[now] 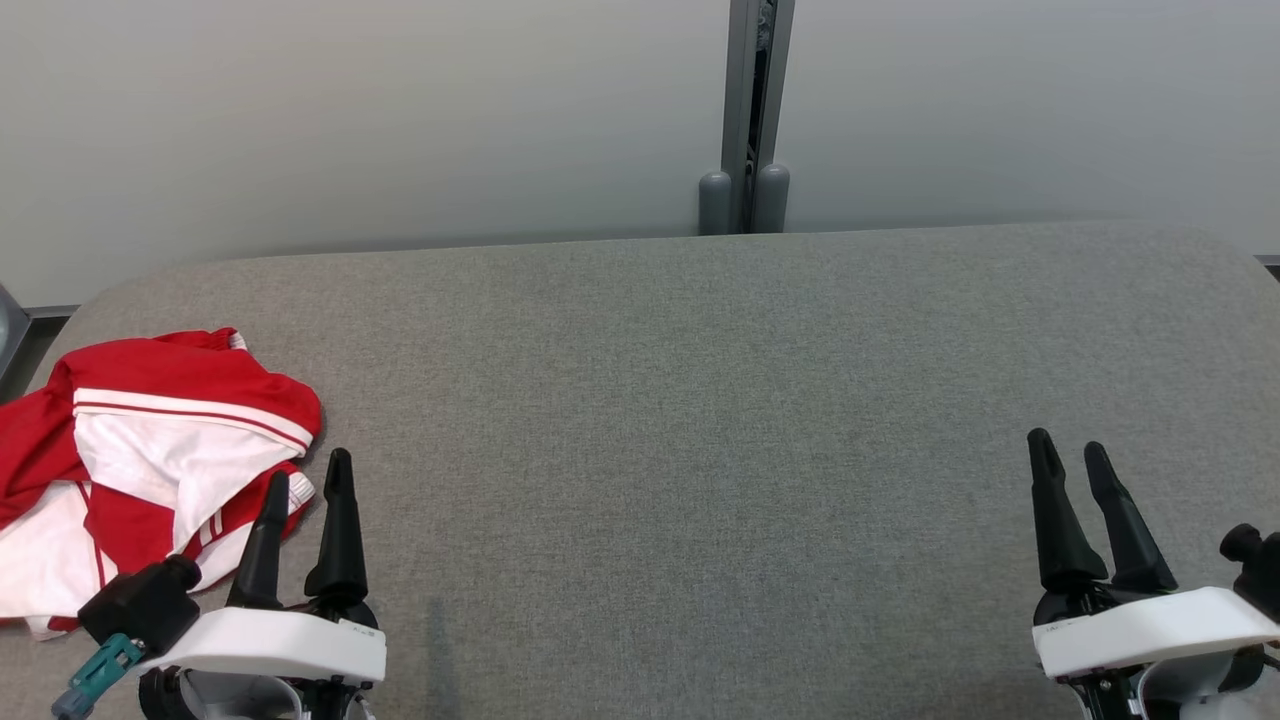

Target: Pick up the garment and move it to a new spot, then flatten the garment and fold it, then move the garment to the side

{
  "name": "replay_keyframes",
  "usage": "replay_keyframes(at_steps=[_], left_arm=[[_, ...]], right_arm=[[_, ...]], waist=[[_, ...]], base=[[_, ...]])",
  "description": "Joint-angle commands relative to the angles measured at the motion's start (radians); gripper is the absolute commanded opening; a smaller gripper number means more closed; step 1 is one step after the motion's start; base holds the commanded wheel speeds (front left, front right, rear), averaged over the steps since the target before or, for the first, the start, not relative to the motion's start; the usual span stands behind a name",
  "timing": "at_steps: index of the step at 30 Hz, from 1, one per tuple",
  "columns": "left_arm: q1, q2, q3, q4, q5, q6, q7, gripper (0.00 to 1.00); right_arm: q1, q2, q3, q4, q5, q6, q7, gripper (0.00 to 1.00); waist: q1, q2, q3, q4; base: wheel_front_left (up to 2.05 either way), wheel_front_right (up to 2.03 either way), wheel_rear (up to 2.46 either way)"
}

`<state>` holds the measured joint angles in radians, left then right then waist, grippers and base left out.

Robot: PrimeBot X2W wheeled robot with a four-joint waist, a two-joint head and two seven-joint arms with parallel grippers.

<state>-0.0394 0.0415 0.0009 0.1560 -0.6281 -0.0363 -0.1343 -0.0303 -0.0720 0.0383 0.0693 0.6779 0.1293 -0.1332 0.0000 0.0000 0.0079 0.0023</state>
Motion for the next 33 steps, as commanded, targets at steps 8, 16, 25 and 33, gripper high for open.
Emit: replay_keyframes(at_steps=[8, 16, 25, 33], left_arm=[[-0.003, 0.008, -0.009, -0.016, 0.099, 0.02, -0.027, 1.0], [0.001, 0.008, -0.015, -0.021, 0.173, 0.035, -0.046, 1.0], [0.002, 0.009, -0.025, -0.026, 0.244, 0.045, -0.067, 1.0], [0.004, 0.01, -0.035, -0.029, 0.305, 0.052, -0.084, 1.0]], right_arm=[[-0.002, -0.009, 0.013, -0.017, -0.118, 0.002, -0.029, 1.0], [0.002, -0.011, 0.028, -0.024, -0.191, 0.002, -0.049, 1.0], [0.006, -0.013, 0.042, -0.037, -0.259, 0.002, -0.068, 1.0], [0.009, -0.016, 0.05, -0.041, -0.317, 0.002, -0.086, 1.0]], waist=[[0.0, 0.0, 0.001, 0.004], [0.0, 0.0, 0.0, 0.006], [0.0, 0.0, 0.002, 0.005], [0.0, 0.0, 0.002, 0.006]], base=[[0.0, 0.0, 0.0], [0.0, 0.0, 0.0], [0.0, 0.0, 0.0], [0.0, 0.0, 0.0]])
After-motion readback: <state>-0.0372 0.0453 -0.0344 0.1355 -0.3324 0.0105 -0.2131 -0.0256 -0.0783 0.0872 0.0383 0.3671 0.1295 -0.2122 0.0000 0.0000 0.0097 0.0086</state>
